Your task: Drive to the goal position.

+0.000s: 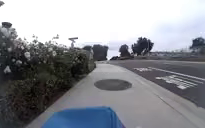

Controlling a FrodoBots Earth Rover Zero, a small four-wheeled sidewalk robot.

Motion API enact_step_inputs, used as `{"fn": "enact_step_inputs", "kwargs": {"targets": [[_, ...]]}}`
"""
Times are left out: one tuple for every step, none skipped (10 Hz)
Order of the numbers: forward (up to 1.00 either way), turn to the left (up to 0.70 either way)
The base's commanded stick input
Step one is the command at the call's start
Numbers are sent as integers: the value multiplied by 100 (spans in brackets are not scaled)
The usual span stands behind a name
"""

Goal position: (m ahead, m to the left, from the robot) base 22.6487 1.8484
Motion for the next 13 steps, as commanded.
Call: {"fn": "enact_step_inputs", "kwargs": {"targets": [[0, 0], [0, 0], [0, 0], [100, 0], [100, 0], [100, 0], [100, 0], [100, 0], [100, 0], [100, 0], [100, 0], [100, 0], [100, 0]]}}
